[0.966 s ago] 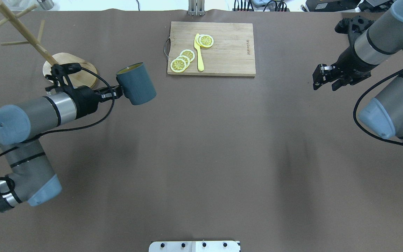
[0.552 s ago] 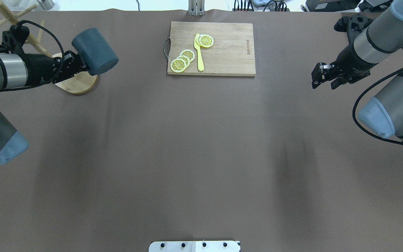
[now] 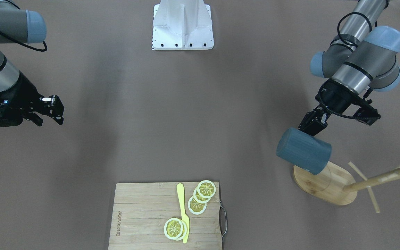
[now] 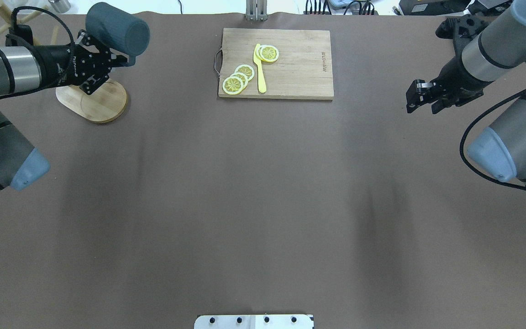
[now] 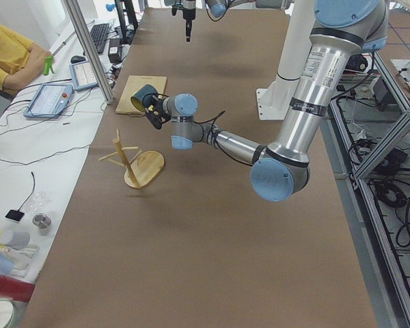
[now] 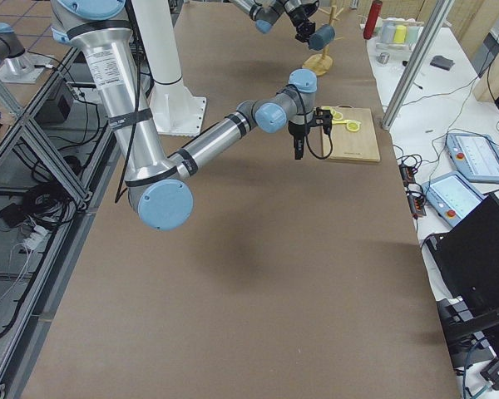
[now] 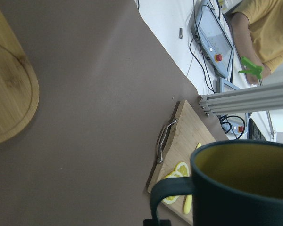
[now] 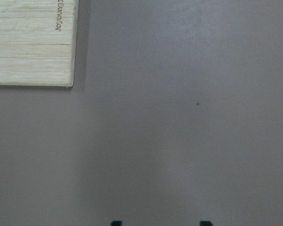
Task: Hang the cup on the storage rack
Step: 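Lift the mug with the left gripper and carry it toward the wooden rack, then hook the mug handle onto a rack peg with the left gripper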
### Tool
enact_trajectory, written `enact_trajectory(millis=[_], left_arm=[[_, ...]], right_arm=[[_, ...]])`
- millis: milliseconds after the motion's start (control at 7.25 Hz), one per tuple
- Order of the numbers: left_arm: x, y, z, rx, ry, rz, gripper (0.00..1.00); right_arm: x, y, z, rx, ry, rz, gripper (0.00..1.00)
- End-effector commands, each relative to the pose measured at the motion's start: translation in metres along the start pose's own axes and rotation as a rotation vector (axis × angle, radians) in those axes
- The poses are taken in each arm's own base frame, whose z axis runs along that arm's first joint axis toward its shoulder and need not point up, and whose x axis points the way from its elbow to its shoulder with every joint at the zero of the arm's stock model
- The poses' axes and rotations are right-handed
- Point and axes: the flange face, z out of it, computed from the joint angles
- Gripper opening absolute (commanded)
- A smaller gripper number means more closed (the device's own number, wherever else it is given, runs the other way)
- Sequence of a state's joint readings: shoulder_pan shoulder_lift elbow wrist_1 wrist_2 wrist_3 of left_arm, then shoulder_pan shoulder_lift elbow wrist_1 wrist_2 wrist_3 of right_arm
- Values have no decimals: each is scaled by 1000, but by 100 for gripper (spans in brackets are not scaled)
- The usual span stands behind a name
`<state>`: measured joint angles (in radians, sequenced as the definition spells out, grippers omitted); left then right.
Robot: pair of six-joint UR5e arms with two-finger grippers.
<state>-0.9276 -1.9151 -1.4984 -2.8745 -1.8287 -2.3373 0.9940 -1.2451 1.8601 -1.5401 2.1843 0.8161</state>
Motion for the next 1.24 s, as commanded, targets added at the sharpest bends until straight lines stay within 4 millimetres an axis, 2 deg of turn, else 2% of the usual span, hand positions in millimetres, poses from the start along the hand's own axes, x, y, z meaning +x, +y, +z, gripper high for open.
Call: enact_trajectory(millis=[0, 138, 276, 1103], left_arm=[[15, -8, -1, 88, 132, -260, 0], [9, -22, -5, 144, 171, -315, 0], [-9, -41, -17, 200, 189, -379, 0], [-9, -51, -10, 251, 227, -633, 0]], right_arm=[[-7, -1, -1, 6, -3, -10, 63], [-11, -1, -3, 9, -8, -16, 63], [-12, -2, -3, 17, -2, -16, 63], [-17, -2, -1, 17, -3, -19, 63]])
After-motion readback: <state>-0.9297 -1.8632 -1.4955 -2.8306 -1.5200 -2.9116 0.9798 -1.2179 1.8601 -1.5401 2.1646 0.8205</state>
